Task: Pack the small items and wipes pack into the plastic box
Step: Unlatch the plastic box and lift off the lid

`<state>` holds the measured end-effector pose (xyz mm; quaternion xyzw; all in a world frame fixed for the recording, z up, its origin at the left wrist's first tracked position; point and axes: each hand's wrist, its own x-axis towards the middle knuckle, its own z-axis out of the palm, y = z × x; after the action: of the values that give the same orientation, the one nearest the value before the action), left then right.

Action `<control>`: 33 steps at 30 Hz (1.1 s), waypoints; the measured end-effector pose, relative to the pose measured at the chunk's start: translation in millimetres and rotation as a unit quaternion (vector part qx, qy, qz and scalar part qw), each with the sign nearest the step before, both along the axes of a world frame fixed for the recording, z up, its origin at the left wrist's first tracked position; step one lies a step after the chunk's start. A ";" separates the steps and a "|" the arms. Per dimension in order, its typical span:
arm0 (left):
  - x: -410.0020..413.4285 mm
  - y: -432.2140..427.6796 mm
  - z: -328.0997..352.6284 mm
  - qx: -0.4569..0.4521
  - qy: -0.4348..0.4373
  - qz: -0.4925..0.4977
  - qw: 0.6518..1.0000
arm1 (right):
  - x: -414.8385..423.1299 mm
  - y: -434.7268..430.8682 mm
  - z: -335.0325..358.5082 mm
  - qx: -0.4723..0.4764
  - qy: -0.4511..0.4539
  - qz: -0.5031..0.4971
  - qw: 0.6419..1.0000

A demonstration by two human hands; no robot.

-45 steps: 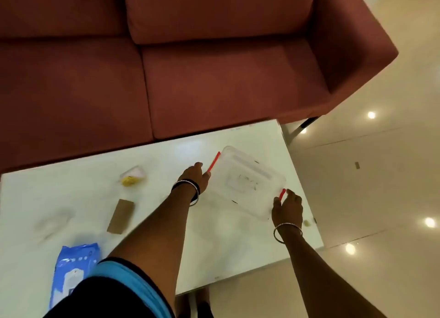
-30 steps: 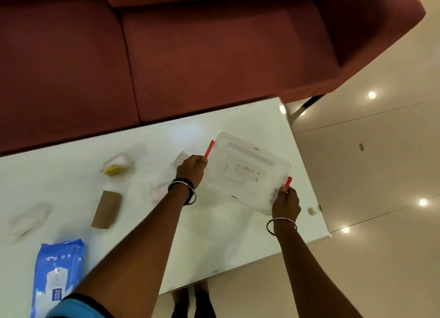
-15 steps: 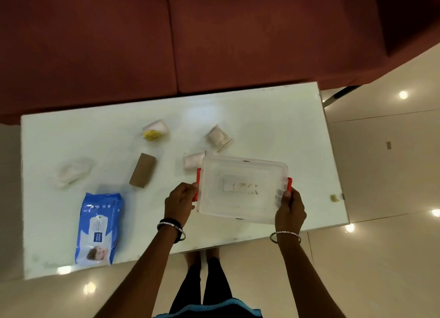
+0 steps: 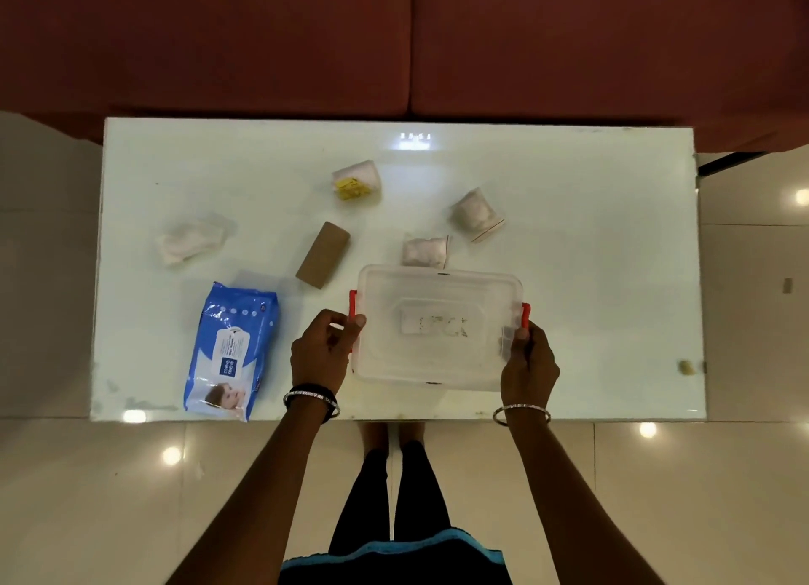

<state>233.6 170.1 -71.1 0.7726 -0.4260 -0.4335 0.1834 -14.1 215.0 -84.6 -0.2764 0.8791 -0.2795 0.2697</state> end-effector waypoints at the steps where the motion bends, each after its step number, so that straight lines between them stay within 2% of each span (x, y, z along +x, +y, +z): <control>1: 1.0 -0.8 -1.9 -0.001 0.004 0.003 1.000 | 0.4 -1.6 -0.7 -0.002 0.003 0.001 1.000; 8: 2.8 4.3 -16.9 -0.067 -0.055 -0.027 0.996 | -0.9 -0.3 -10.8 -0.014 0.034 0.025 0.999; 11: 3.9 5.2 -24.1 -0.084 -0.079 -0.008 0.993 | -1.4 -0.4 -12.2 -0.012 0.036 0.036 0.999; 20: 6.1 0.3 -46.1 0.007 -0.007 0.054 0.998 | -11.1 -1.0 -15.6 0.009 0.052 0.050 0.997; 22: 7.0 -1.1 -48.0 0.025 0.013 0.059 0.998 | -17.1 -3.3 -24.2 0.026 0.003 -0.007 1.000; 24: 8.6 -2.1 -49.9 0.041 0.040 0.062 0.996 | -23.6 -6.6 -29.4 0.039 -0.116 -0.073 0.990; 26: 10.7 -3.1 -51.1 0.055 0.068 0.064 0.994 | -31.5 -9.7 -30.6 0.048 -0.239 -0.117 0.963; 28: 13.1 -3.5 -52.4 0.065 0.090 0.062 0.992 | -39.4 -10.5 -27.4 0.088 -0.308 -0.130 0.938; 30: 15.2 -3.4 -53.1 0.071 0.110 0.063 0.989 | -43.0 -12.5 -22.2 0.114 -0.281 -0.135 0.943; 32: 16.4 -3.9 -53.6 0.076 0.133 0.071 0.986 | -39.8 -16.2 -14.2 0.089 -0.138 -0.129 0.978; 33: 17.2 -4.3 -53.9 0.078 0.142 0.074 0.984 | -33.7 -18.4 -8.0 0.052 -0.043 -0.091 0.994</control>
<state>250.7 165.9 -124.9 0.7444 -0.3026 -0.5559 0.2127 -47.7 196.6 -92.6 -0.1682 0.9015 -0.2687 0.2947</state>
